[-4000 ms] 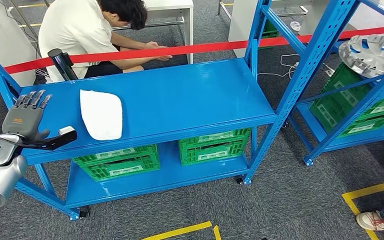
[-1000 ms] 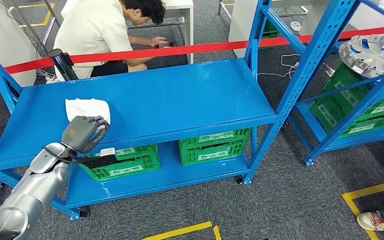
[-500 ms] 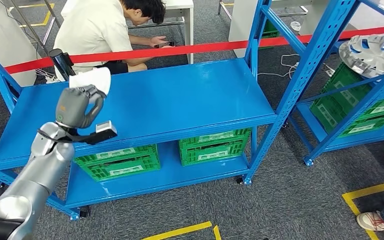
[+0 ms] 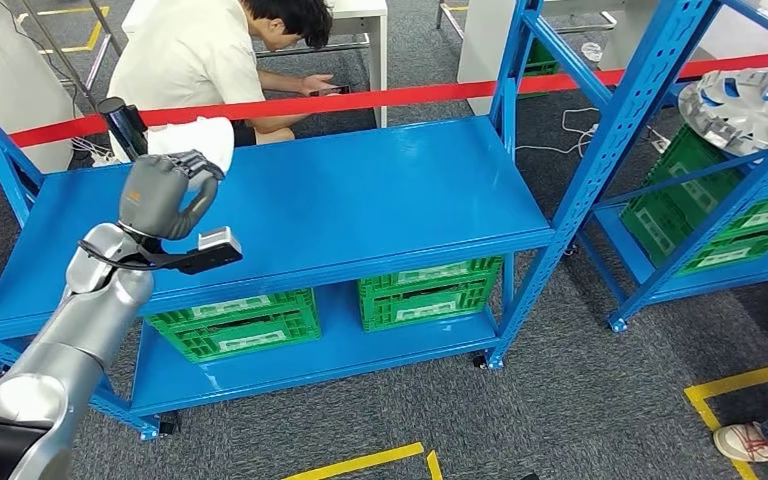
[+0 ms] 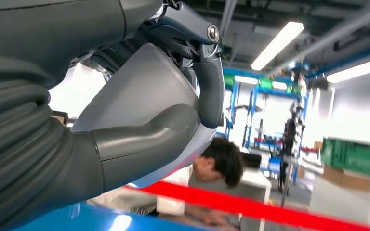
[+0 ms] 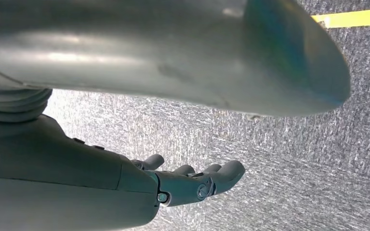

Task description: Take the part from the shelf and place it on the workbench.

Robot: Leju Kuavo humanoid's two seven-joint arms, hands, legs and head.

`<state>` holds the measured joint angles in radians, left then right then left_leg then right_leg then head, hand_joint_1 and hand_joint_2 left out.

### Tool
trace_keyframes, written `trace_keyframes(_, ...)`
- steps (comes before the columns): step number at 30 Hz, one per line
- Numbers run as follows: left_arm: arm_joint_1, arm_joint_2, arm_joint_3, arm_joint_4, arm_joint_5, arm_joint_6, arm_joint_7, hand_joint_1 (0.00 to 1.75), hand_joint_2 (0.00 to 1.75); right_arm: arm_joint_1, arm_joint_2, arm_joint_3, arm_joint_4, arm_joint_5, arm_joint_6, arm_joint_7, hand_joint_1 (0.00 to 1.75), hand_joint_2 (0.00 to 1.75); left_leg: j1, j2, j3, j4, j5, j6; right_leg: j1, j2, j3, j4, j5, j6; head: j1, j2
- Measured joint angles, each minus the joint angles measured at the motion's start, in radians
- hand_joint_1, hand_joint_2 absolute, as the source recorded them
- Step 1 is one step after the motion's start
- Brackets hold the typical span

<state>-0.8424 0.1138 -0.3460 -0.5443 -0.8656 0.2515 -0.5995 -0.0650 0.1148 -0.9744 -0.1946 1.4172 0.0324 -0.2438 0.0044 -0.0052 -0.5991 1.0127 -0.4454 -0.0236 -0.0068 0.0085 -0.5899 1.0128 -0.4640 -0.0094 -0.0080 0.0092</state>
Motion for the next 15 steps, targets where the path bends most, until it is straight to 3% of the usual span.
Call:
trace_keyframes(5, 0.005, -0.008, -0.047, 0.052, -0.051, -0.1, 0.019, 1.59, 1.75, 0.0, 0.001, -0.004, 0.0, -0.002, 0.001, 0.003, 0.0, 0.0, 0.0, 0.0, 0.0, 0.0, 0.0, 0.0, 0.0, 0.0, 0.0, 0.0, 0.0, 0.0, 0.0, 0.0)
trace_keyframes(15, 0.01, -0.011, -0.091, 0.093, -0.072, -0.127, 0.038, 1.59, 1.75, 0.0, 0.001, -0.017, 0.0, -0.004, 0.003, 0.003, 0.0, 0.0, 0.0, 0.0, 0.0, 0.0, 0.0, 0.0, 0.0, 0.0, 0.0, 0.0, 0.0, 0.0, 0.0, 0.0)
